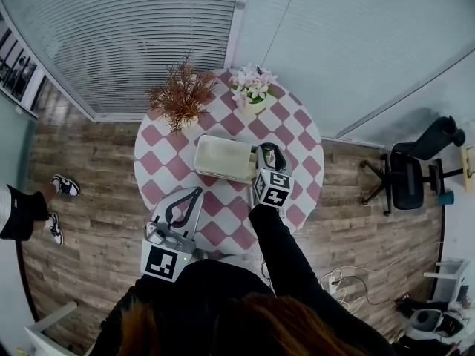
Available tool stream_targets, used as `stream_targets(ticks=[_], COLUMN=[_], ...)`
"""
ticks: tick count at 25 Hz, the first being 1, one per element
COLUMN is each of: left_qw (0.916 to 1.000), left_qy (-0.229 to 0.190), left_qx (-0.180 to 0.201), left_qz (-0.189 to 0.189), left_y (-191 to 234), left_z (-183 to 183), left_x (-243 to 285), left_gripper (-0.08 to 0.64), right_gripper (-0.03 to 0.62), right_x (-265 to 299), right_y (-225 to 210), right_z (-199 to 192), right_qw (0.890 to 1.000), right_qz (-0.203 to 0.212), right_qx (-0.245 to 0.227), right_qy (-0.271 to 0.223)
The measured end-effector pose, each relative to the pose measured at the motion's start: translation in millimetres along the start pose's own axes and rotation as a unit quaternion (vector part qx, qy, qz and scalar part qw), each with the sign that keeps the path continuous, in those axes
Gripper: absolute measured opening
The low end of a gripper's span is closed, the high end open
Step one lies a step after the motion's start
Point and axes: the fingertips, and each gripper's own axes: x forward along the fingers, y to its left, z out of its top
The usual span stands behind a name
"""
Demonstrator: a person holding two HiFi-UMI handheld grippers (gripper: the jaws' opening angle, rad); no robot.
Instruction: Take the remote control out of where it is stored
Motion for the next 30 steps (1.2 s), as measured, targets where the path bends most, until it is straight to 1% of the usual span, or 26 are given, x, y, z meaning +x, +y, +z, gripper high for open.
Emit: stream_targets(ticks=[6, 13, 16, 19, 22, 27, 30], left_qw=[0.9999, 1.0000, 0.9997, 0.9996, 0.9998, 0.9997, 0.9993], left_qy=[-0.001, -0.003, 0.000, -0.003, -0.006, -0.006, -0.009], left_qx=[-0.013, -0.006, -0.025, -0.026, -0.019, -0.025, -0.036], left_qz=[0.001, -0.003, 0.002, 0.000, -0.005, -0.005, -0.001], left_y=[0, 0, 1, 1, 0, 1, 1], left_z=[0, 0, -2, -2, -1, 0, -1], left_x=[-1, -5, -7, -6, -7, -8, -11], left_gripper=[0.006, 0.006, 0.006, 0.006, 0.006, 0.006, 0.006], right_gripper=[0.209, 0.209, 0.209, 0.209, 0.209, 0.209, 0.209], right_x=[-7, -24, -34, -45, -55, -73, -88], right_y=[3, 6, 8, 8, 9, 12, 18], right_z=[13, 33, 40, 44, 49, 55, 53], right_qw=[1.000, 0.999, 0.999, 0.998, 0.998, 0.998, 0.997], right_qz=[-0.004, -0.003, 0.000, 0.001, 0.002, 0.010, 0.018], right_qx=[-0.011, -0.028, -0.033, -0.031, -0.032, -0.037, -0.042], right_qy=[-0.008, -0.033, -0.042, -0.046, -0.054, -0.057, -0.056])
